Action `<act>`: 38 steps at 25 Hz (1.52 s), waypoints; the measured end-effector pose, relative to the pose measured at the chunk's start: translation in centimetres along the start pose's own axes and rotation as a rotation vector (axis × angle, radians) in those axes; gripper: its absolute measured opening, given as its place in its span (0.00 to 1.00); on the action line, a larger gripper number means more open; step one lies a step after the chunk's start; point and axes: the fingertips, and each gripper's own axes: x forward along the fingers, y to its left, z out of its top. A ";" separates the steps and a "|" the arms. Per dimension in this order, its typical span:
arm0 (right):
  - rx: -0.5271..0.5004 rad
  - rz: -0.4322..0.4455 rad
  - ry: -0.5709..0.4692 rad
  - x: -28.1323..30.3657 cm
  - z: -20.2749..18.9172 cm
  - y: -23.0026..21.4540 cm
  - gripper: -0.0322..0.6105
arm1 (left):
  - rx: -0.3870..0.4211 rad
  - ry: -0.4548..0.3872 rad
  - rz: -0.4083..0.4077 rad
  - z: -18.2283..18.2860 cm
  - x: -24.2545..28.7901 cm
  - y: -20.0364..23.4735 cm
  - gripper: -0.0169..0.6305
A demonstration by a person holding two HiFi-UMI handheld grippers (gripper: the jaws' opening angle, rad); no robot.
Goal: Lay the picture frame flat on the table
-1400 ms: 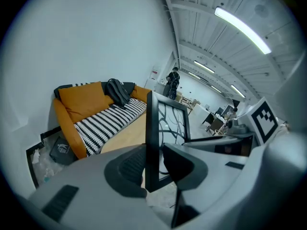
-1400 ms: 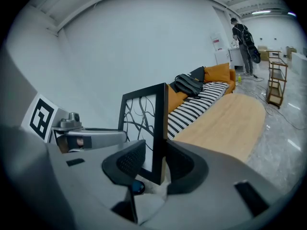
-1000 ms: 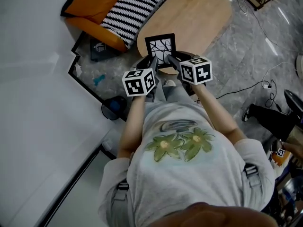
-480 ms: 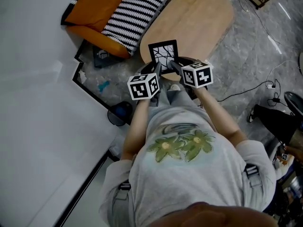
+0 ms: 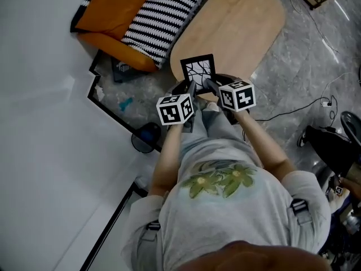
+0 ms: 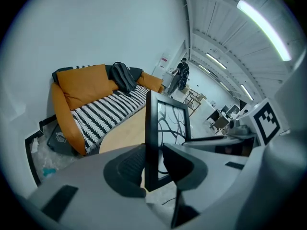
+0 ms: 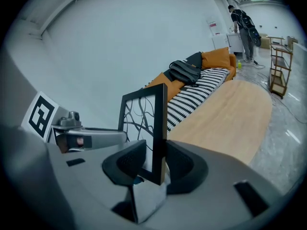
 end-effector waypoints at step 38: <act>0.053 -0.028 0.119 10.3 -2.2 -7.2 0.26 | -0.052 0.120 -0.026 -2.7 11.0 6.5 0.21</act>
